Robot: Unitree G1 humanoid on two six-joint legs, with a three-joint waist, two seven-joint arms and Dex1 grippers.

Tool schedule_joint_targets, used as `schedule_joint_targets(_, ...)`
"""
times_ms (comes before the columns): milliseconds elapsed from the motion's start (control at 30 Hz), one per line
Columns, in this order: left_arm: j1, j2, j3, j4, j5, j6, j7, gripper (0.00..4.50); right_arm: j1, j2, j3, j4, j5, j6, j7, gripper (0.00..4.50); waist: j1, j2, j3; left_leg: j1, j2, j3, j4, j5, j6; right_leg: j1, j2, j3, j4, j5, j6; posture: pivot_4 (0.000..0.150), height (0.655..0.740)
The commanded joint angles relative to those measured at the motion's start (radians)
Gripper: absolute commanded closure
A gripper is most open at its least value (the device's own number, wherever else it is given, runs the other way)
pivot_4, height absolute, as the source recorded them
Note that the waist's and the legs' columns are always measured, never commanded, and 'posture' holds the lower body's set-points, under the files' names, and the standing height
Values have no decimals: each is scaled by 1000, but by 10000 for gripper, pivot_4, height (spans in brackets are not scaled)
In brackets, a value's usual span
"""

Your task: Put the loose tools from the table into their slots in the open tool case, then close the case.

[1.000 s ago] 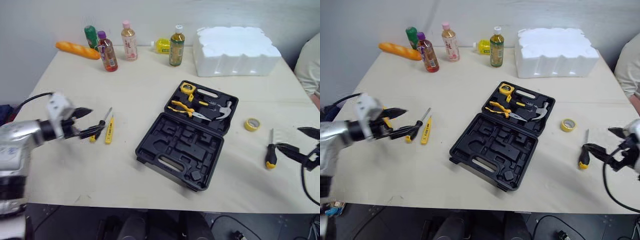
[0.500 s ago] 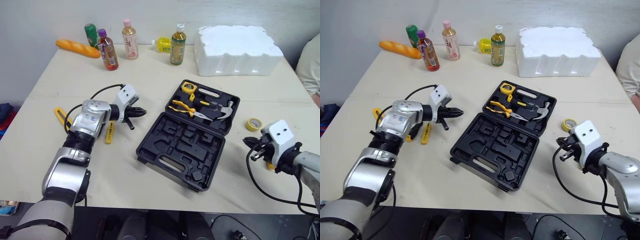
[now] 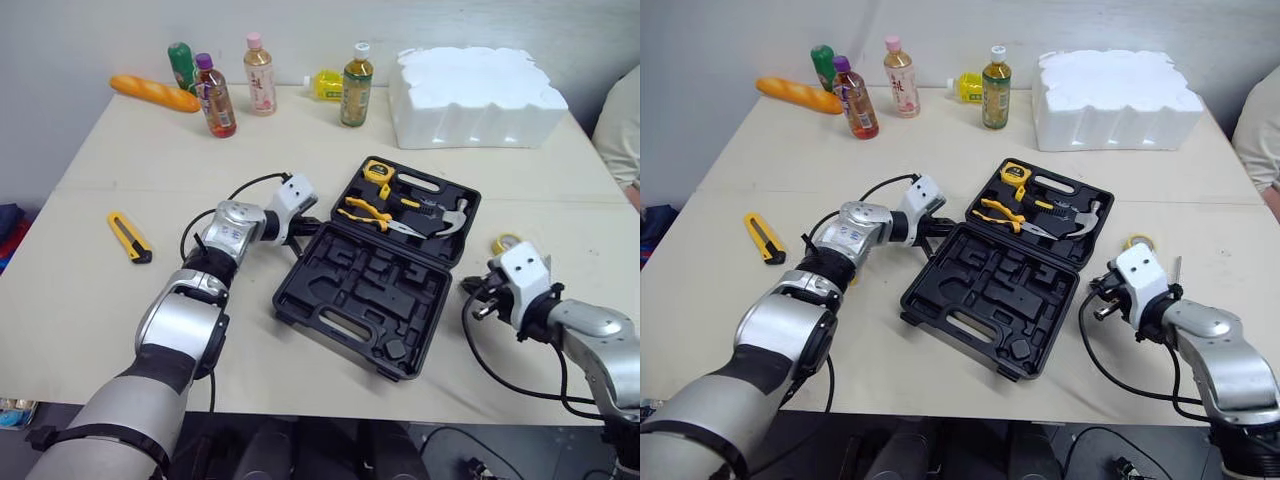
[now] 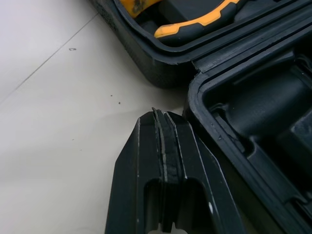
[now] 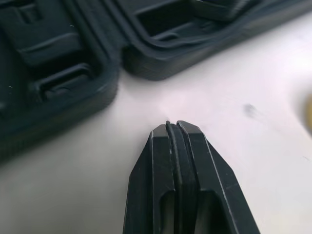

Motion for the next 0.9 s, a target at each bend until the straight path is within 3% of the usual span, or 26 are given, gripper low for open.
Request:
schedule_joint_targets(33,-32,-21,9,10,17,-25,2,44311,-39,5,6,8,-16,-21,4,45000,1,0,0,0,-1,0,0,0,0,0,-1,0,0,0,0,1500,7383)
schedule_joint_targets(333,-22,-32,7,12,36,-45,-47,44311,-87,11,68,46,-39,-44,35,45000,1,0,0,0,-4,-1,0,2,2,0,-4,0,0,1,2,1500,7383)
schedule_joint_targets(533,-38,-25,15,47,66,-60,23,44311,-97,-7,52,77,-59,-63,56,45000,0,0,0,0,-4,-1,1,2,2,0,-4,0,0,1,2,1500,7383)
schedule_joint_targets(900,-49,-60,27,63,66,-83,-5,44311,-135,-1,89,101,-99,-101,80,45000,-2,0,0,0,-6,0,1,2,3,1,-5,1,1,2,3,1500,7383)
